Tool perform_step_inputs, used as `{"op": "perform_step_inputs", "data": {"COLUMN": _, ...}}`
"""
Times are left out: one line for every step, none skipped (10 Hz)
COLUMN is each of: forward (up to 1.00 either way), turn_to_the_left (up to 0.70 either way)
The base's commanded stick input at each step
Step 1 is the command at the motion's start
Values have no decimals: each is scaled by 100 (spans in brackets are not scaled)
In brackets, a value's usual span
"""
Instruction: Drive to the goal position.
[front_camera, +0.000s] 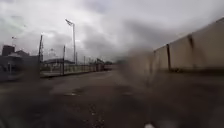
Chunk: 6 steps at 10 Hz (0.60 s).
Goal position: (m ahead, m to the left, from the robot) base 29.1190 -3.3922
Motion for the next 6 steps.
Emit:
{"op": "perform_step_inputs", "data": {"forward": 50, "turn_to_the_left": 2}}
{"op": "perform_step_inputs", "data": {"forward": 50, "turn_to_the_left": 2}}
{"op": "perform_step_inputs", "data": {"forward": 50, "turn_to_the_left": 2}}
{"op": "perform_step_inputs", "data": {"forward": 50, "turn_to_the_left": 2}}
{"op": "perform_step_inputs", "data": {"forward": 50, "turn_to_the_left": 2}}
{"op": "perform_step_inputs", "data": {"forward": 50, "turn_to_the_left": 2}}
